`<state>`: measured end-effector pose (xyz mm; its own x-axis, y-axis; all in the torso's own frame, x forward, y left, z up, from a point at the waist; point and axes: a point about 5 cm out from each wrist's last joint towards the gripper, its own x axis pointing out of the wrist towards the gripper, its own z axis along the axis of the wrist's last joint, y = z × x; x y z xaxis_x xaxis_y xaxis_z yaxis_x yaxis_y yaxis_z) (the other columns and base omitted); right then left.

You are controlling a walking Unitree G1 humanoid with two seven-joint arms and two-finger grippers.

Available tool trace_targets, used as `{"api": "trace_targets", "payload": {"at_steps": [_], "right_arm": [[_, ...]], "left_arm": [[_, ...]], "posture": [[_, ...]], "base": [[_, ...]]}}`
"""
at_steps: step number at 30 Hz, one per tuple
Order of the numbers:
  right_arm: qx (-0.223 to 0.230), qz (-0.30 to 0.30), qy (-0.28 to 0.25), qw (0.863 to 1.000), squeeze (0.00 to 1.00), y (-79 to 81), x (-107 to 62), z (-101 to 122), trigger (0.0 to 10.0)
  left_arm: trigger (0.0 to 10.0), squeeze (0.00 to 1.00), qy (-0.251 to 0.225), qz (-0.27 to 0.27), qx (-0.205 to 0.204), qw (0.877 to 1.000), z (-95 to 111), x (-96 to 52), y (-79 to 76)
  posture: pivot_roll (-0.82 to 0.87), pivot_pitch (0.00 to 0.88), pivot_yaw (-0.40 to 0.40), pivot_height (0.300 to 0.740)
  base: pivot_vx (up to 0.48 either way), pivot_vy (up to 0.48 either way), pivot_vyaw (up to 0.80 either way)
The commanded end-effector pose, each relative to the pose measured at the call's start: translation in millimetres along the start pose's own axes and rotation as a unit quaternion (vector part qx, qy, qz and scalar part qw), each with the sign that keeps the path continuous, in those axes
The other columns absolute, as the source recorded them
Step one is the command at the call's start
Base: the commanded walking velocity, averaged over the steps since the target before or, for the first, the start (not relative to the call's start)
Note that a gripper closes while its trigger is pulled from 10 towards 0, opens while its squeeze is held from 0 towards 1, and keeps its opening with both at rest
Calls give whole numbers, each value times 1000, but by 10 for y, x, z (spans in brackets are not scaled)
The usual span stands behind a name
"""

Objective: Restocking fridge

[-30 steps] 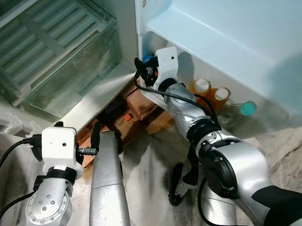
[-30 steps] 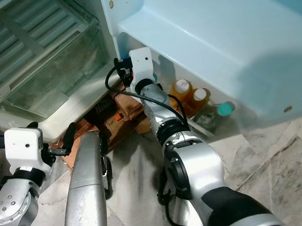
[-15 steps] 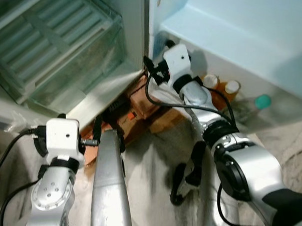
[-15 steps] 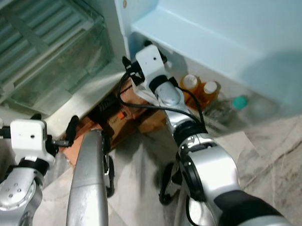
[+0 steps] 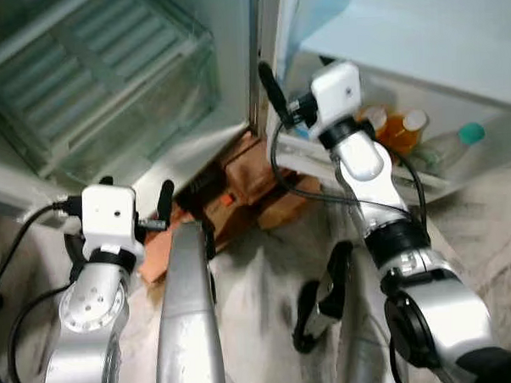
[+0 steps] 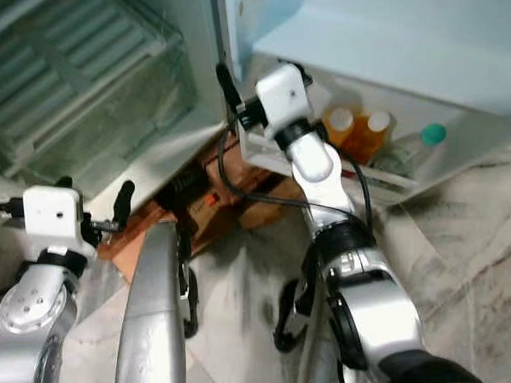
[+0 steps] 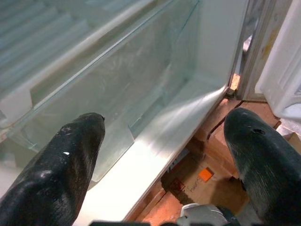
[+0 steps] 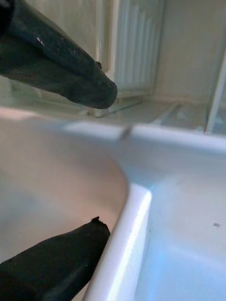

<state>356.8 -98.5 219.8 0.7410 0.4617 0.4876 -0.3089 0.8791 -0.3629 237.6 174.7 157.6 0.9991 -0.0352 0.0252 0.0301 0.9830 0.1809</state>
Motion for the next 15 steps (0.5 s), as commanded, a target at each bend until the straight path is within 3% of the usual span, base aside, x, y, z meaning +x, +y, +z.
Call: {"api": "trace_targets", "payload": {"at_steps": [1,5,6,7,8,9,10,11,12,15], "right_arm": [[4,4,-40,999,1000,7,-43,167,10000],[64,-18,32,997,1000,161,-523,20,10000],[64,-18,32,997,1000,161,-523,20,10000],[71,-29,49,996,1000,185,-624,-11,10000],[82,-45,84,992,996,244,-823,-74,10000],[82,-45,84,992,996,244,-823,-74,10000],[87,-65,113,988,863,286,-993,-129,10000],[89,-72,137,984,529,325,-1093,-175,10000],[91,-77,154,981,0,352,-1159,-210,10000],[97,-102,201,969,0,399,-1328,-312,10000]], "left_arm": [[10000,0,6,-1,-3,1000,-67,-27,-10],[10000,0,12,11,-13,1000,-184,-90,-21],[10000,0,12,11,-13,1000,-184,-90,-21],[10000,0,14,14,-14,1000,-208,-110,-17],[10000,0,19,20,-16,999,-263,-148,-10],[10000,0,19,20,-16,999,-263,-148,-10],[10000,0,24,24,-16,999,-317,-175,-6],[10000,0,26,26,-16,999,-345,-184,-2],[10000,0,28,27,-17,999,-369,-186,-2],[10000,0,29,29,-15,999,-440,-146,-3]], "posture": [[187,153,8,557],[161,84,-16,557],[161,84,-16,557],[159,77,-18,557],[152,54,-23,557],[152,54,-23,557],[145,25,-29,557],[140,0,-31,557],[139,0,-31,557],[127,0,-30,557]], "base": [[0,0,0],[0,0,0],[0,0,0],[0,0,0],[0,0,0],[0,0,0],[0,0,0],[0,0,0],[0,0,0],[0,0,0]]}}
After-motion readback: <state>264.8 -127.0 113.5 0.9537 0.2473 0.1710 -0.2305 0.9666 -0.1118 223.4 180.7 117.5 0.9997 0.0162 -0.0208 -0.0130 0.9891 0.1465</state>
